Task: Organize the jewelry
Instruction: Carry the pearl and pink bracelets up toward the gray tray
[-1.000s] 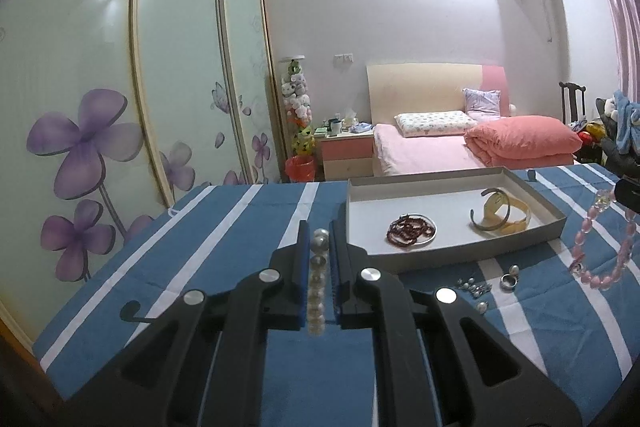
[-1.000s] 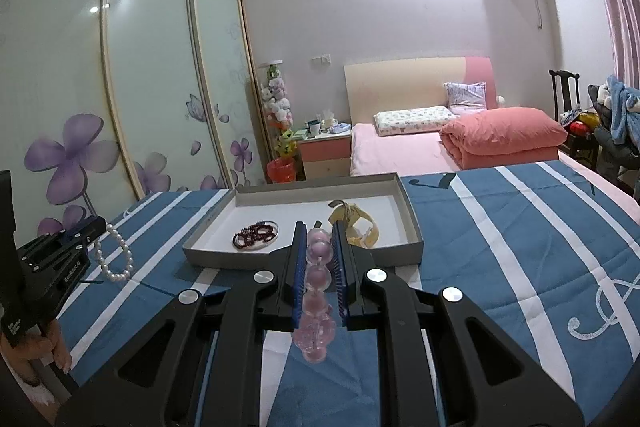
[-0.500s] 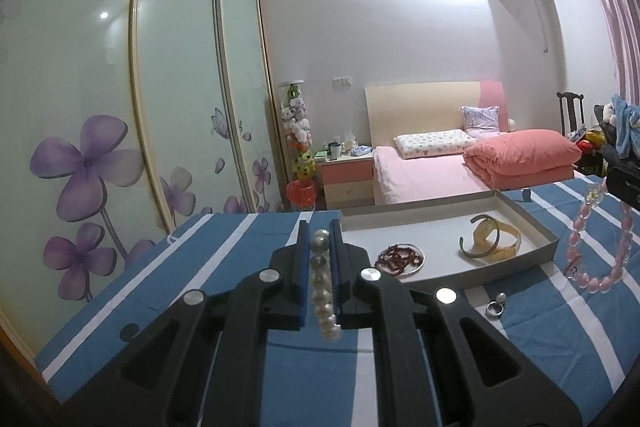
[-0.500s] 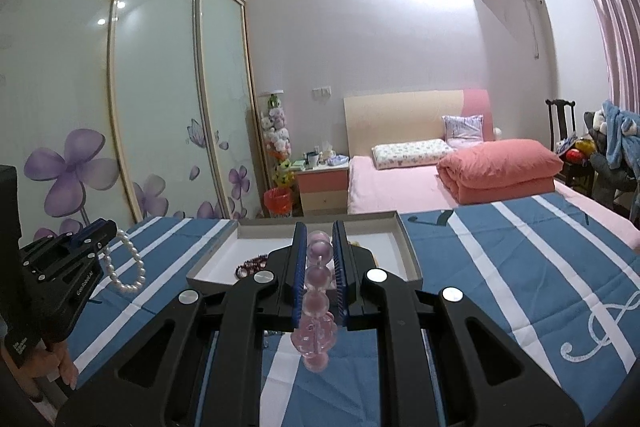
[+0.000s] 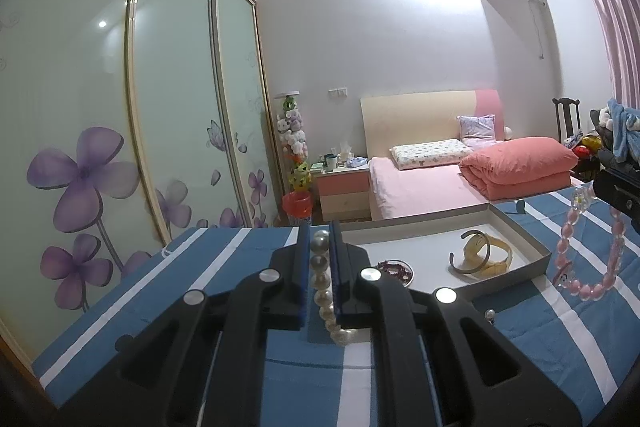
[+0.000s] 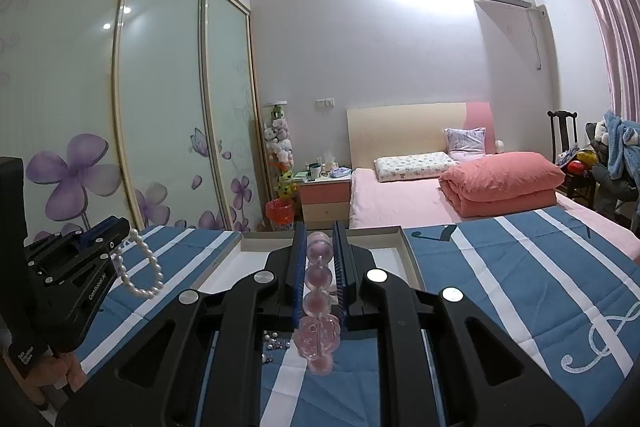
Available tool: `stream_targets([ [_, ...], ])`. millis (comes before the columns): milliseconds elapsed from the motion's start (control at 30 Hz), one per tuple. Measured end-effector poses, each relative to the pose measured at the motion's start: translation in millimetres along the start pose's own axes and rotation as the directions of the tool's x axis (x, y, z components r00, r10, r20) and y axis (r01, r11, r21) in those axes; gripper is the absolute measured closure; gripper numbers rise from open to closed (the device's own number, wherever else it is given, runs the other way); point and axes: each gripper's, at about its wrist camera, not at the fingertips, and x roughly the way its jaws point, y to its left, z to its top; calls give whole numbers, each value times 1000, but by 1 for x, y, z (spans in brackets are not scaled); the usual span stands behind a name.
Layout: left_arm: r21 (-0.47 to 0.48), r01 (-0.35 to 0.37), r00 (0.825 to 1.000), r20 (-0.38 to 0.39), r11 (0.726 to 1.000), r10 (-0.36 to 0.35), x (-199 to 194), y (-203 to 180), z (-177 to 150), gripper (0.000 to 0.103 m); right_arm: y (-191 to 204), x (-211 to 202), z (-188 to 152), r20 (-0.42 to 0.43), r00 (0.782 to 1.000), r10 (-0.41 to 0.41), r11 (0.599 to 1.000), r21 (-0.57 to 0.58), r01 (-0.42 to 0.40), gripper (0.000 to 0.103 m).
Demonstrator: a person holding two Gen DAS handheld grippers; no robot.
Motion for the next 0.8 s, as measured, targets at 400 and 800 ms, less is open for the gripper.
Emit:
stream_targets([
  [400, -4, -6, 1000, 12, 1000, 6, 10, 0, 7, 93, 1, 10, 5, 13, 1000, 1, 1000, 0, -1, 89],
  [800, -11, 2, 1000, 14, 1000, -2, 41, -7, 21, 93, 4, 35, 14, 26, 1000, -3, 1000, -2, 3, 89],
])
